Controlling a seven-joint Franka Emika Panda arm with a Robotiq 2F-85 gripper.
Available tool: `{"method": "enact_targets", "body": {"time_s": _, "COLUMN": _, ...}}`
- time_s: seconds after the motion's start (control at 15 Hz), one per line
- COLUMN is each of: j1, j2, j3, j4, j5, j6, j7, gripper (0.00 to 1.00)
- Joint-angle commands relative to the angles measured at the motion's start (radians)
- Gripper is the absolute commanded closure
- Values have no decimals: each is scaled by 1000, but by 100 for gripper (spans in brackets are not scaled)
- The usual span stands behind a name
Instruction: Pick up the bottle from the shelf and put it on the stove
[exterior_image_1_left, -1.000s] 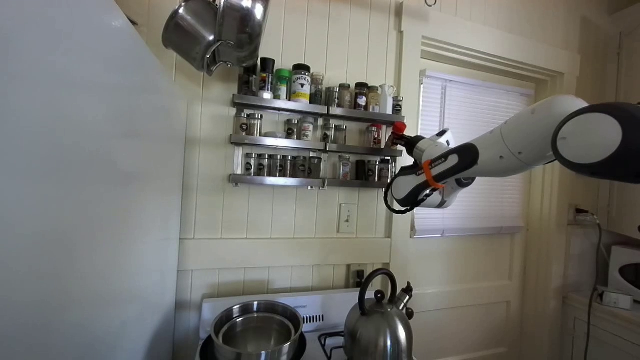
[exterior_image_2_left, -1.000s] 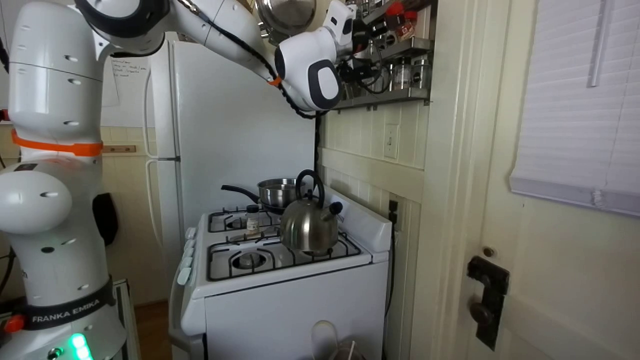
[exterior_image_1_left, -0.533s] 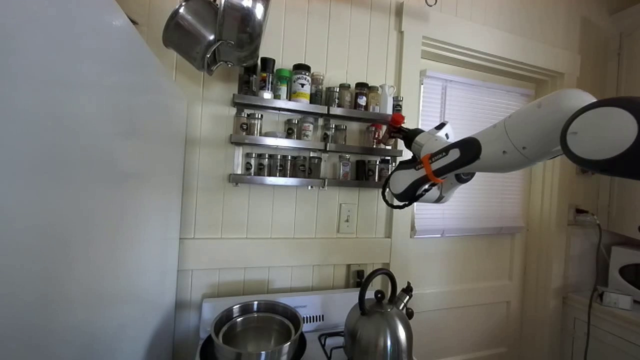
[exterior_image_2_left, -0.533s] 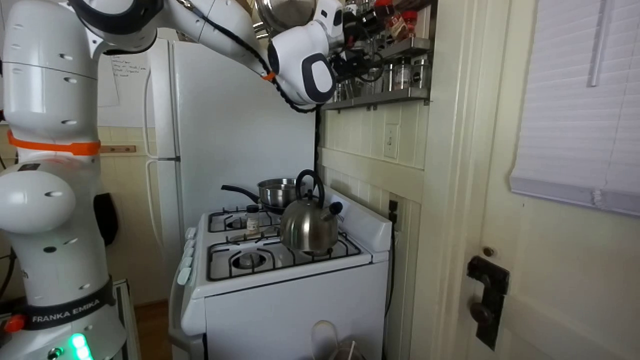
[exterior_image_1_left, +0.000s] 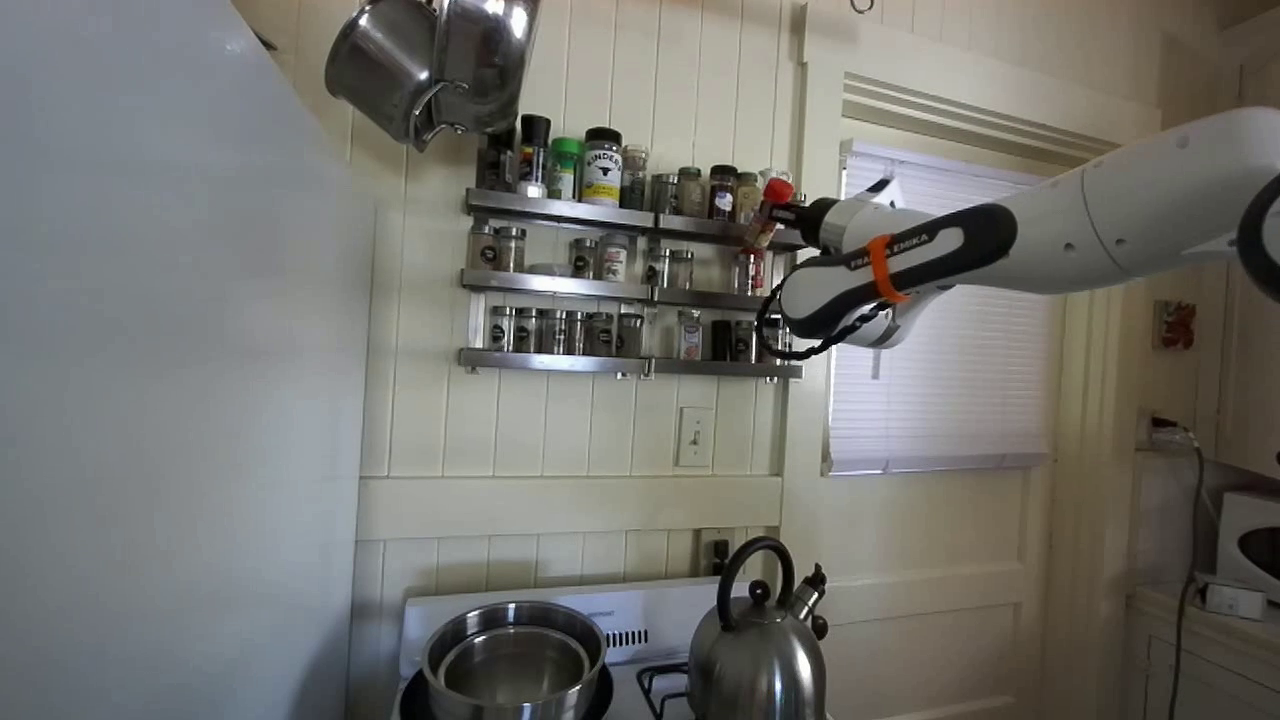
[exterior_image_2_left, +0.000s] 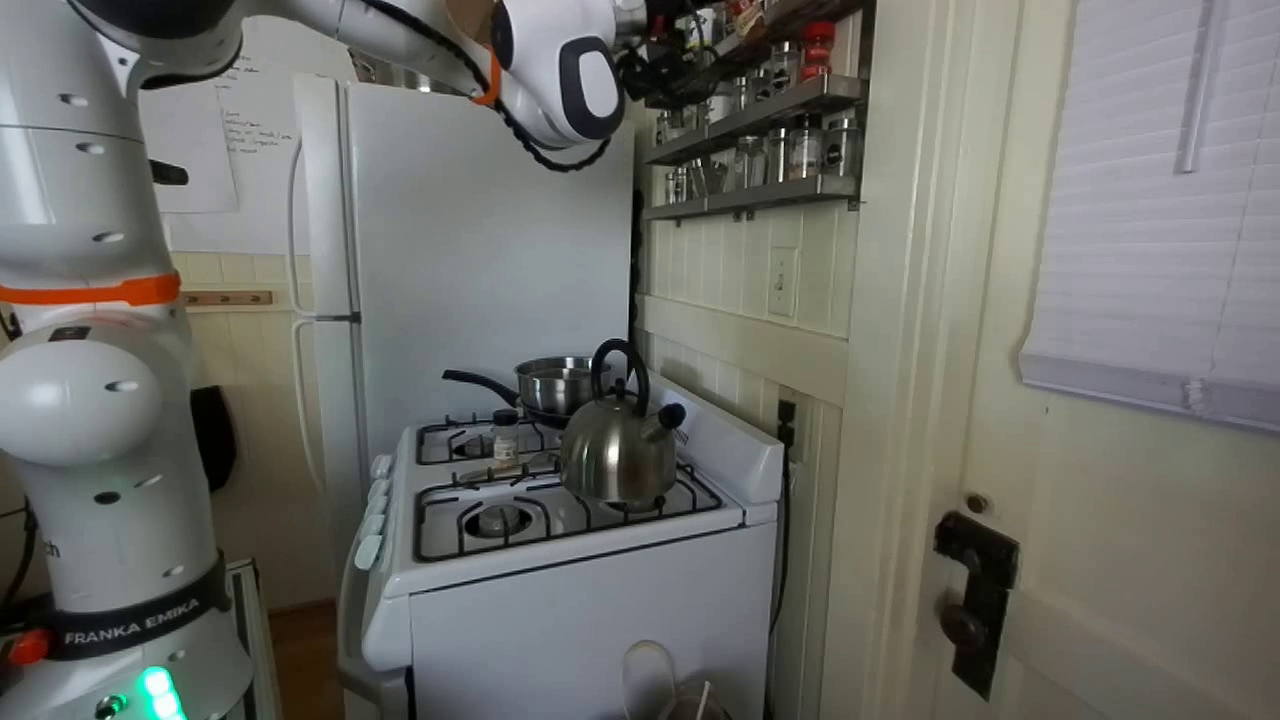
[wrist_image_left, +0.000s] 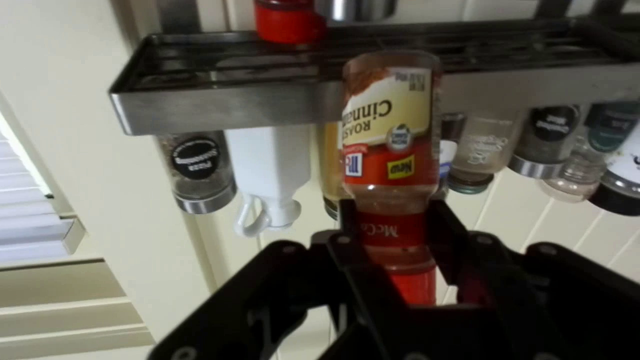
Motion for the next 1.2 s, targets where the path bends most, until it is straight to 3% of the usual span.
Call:
{"method": "enact_targets", "body": {"time_s": 0.0, "j1": 51, "j2": -89, "j3": 29, "j4": -25, "j5": -10, "j6": -126, "j7": 140, "gripper": 87}}
{"method": "enact_targets", "body": {"time_s": 0.2, "j1": 116, "j2": -108, "j3": 50, "j4": -20, "j5": -26, "j6": -156, "j7": 262, "gripper": 87}}
{"method": "enact_targets", "body": {"time_s": 0.73, "j1": 322, "j2": -114, "j3": 49, "j4": -137, "j5": -118, "j6": -93, "j7": 650, "gripper": 87}}
{"method": "enact_targets", "body": {"time_s": 1.13, "j1": 452, "j2": -163, "j3": -13, "j4": -269, "j5": -289, "j6": -113, "j7": 1040, "gripper": 87}}
